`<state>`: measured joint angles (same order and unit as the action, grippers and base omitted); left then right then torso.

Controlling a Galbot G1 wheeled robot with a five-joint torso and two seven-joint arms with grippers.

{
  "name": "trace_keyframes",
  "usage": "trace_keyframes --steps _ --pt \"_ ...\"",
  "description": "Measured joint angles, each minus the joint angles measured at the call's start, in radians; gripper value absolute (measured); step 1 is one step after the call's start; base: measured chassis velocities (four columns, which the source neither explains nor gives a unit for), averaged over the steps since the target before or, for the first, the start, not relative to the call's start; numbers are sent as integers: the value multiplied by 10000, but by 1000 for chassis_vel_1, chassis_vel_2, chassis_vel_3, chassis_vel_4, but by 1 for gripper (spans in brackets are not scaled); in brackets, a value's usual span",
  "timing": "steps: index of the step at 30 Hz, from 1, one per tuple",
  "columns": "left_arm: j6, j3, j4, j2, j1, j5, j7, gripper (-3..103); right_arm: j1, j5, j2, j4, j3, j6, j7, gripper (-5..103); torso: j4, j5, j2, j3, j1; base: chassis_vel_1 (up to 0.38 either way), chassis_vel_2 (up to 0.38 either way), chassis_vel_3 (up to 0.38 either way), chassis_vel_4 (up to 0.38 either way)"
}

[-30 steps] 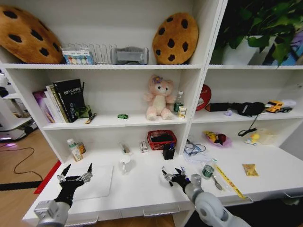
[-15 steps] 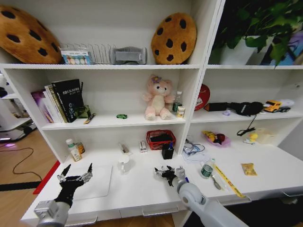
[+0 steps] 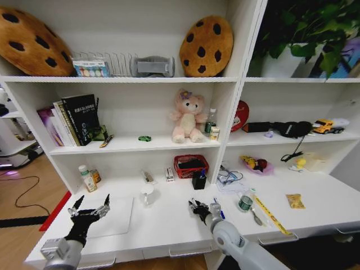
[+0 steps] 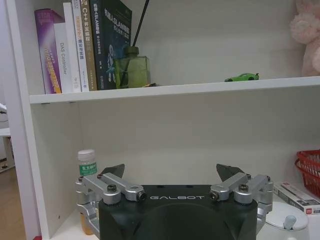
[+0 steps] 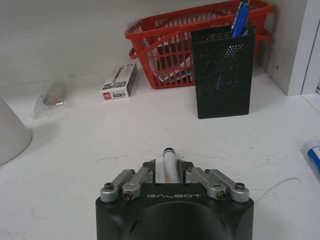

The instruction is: Organize the objects on the table.

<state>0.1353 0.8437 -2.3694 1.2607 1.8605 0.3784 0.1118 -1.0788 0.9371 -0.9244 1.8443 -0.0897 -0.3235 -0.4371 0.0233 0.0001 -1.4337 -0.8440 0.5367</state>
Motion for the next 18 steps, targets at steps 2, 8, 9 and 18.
trace_keyframes --steps 2,8,9,18 --pt "0 0 0 0 0 0 0 100 12 194 30 23 40 -46 4 25 0 0 0 0 0 0 0 0 0" --pt "0 0 0 0 0 0 -2 100 -9 482 106 125 289 -82 70 10 -1 0 1 -1 0 0 0 0 0" --pt "0 0 0 0 0 0 -3 100 -64 514 125 194 354 -21 114 10 -1 1 1 -1 0 0 0 0 0" --pt "0 0 0 0 0 0 -3 100 -505 88 357 852 960 1192 1461 10 1 -2 1 0 0 0 0 0 0"
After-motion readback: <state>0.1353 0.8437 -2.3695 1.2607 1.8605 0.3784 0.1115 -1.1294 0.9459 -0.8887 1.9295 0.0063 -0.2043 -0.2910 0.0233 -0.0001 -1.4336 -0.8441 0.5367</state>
